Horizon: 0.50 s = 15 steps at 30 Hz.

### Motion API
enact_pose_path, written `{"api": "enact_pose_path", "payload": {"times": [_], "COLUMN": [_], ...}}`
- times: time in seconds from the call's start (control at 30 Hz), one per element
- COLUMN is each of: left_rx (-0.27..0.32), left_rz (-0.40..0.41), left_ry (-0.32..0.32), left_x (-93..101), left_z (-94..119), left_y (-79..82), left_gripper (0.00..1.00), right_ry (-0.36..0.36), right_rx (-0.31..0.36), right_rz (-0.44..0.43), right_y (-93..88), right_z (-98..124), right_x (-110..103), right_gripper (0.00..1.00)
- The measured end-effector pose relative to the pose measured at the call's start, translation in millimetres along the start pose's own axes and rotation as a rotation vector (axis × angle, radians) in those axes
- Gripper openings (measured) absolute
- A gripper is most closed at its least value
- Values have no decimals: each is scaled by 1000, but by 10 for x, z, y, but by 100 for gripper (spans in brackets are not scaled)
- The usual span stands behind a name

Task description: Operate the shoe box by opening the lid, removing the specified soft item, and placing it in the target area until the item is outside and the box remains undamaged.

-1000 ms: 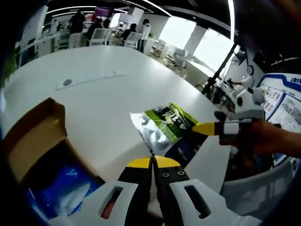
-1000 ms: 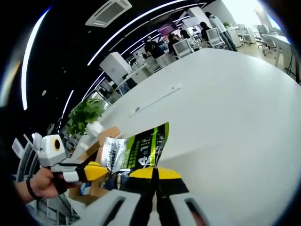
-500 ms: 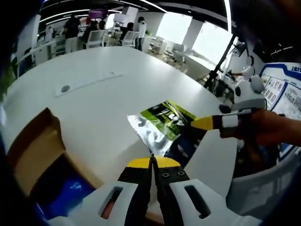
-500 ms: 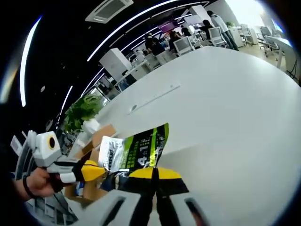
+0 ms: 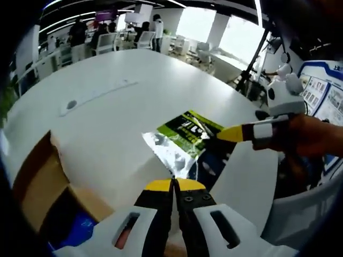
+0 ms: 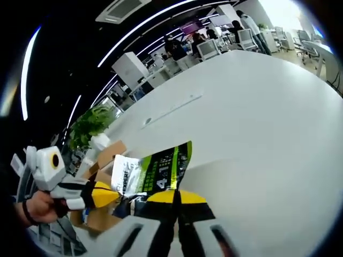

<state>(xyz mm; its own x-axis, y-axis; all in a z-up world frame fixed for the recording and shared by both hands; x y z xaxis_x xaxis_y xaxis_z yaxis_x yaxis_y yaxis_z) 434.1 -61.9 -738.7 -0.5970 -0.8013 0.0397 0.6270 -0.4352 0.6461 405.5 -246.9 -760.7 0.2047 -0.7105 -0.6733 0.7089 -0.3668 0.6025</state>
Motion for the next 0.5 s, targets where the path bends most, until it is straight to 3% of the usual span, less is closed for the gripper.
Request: {"api": "enact_pose_path", "payload": {"times": [0.27,0.5], "left_rx": [-19,-60], "left_rz": [-32,-128], "left_ry": [2,11], "left_x": [3,62], "left_z": [-84,-164], "left_y": [21,-25], "left_gripper": [0,0], "right_ry": [-1,-11], "right_rx": [-11,-30], "right_rz": [-2,-7], "right_y": [35,9], "right_z": [-24,-76], "right_x": [73,146], "right_gripper": [0,0]}}
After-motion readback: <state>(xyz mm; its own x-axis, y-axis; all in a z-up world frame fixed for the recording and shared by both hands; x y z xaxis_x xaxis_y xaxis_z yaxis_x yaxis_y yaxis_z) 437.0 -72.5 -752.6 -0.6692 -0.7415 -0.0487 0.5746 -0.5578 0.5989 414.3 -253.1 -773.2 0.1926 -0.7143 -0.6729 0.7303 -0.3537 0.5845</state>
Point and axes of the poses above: the point that each gripper's makers call its tool centre point, and the gripper's own axes: z roughly backward along the fingers, x roughly to its right, y roughly out of its top, the point moved 7 cm from there along z, roughly backward along the fingers, and after that the axes turned 15 degrees about y, right-handed, at the moved point
